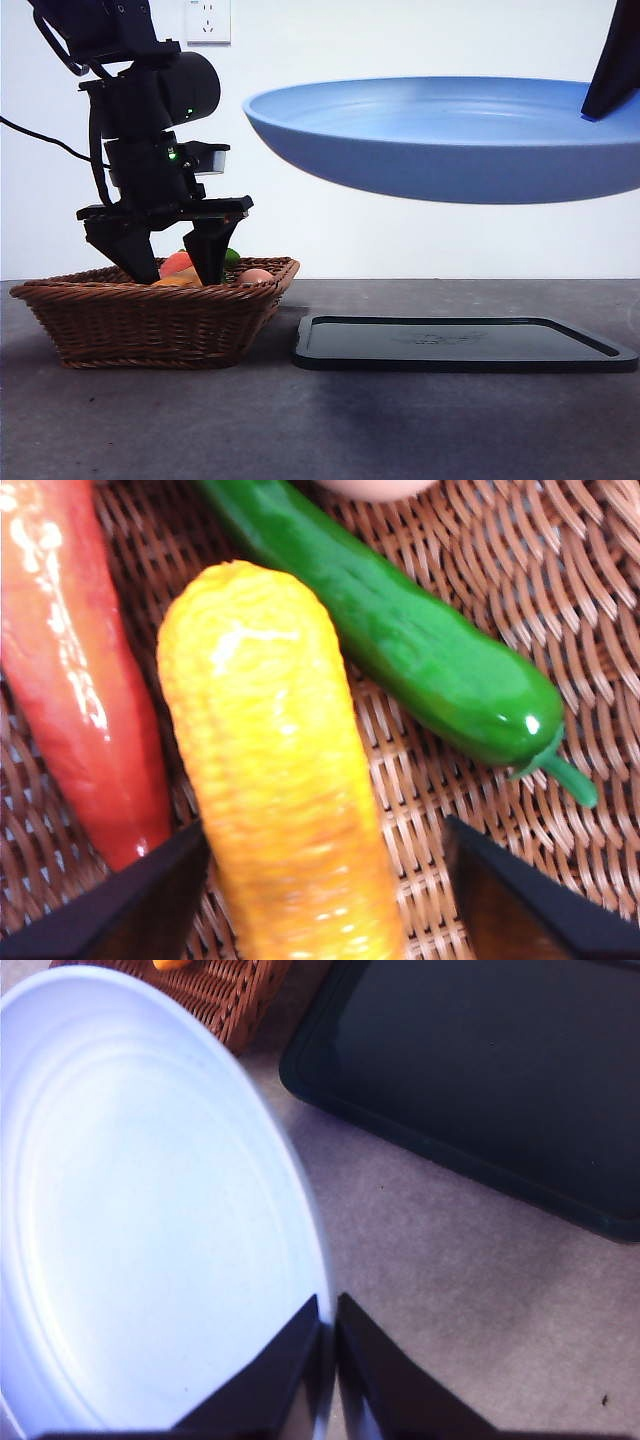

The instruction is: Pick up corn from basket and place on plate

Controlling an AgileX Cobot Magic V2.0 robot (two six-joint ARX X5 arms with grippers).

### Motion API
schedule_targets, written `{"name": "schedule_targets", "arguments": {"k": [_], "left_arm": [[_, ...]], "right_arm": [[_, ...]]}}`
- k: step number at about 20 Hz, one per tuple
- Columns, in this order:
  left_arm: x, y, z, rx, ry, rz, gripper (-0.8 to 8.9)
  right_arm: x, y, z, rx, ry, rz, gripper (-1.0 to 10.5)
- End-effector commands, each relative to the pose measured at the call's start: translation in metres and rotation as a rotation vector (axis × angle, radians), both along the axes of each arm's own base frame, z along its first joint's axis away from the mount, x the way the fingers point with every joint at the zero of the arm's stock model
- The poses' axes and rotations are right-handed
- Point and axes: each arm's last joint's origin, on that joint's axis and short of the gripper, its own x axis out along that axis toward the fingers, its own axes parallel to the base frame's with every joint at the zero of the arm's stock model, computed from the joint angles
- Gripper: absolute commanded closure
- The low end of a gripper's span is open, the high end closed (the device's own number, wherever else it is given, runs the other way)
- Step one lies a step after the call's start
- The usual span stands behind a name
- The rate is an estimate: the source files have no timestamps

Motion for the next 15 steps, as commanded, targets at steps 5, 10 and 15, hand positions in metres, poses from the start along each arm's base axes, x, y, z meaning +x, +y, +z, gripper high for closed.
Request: {"name": "schedule_targets", "arguments": {"k": [5, 10, 15], "left_arm": [[0.0029, -0.0025, -0.0011, 0.014, 0.01, -0.004, 5.19], [-0.0001, -0.0012, -0.0026, 0.024, 0.046, 0.005, 6.09], [-0.0005, -0.0004, -0.0028, 0.019, 0.056, 0.025, 6.62]], "right_arm": [[0.0018, 0.0012, 0.0076, 0.022, -0.025, -0.008, 9.4], [0.0018, 0.0012, 0.0076, 0.022, -0.025, -0.008, 9.4], [0.0023, 0.0013, 0.008, 0.024, -0.031, -0.008, 9.4]]}}
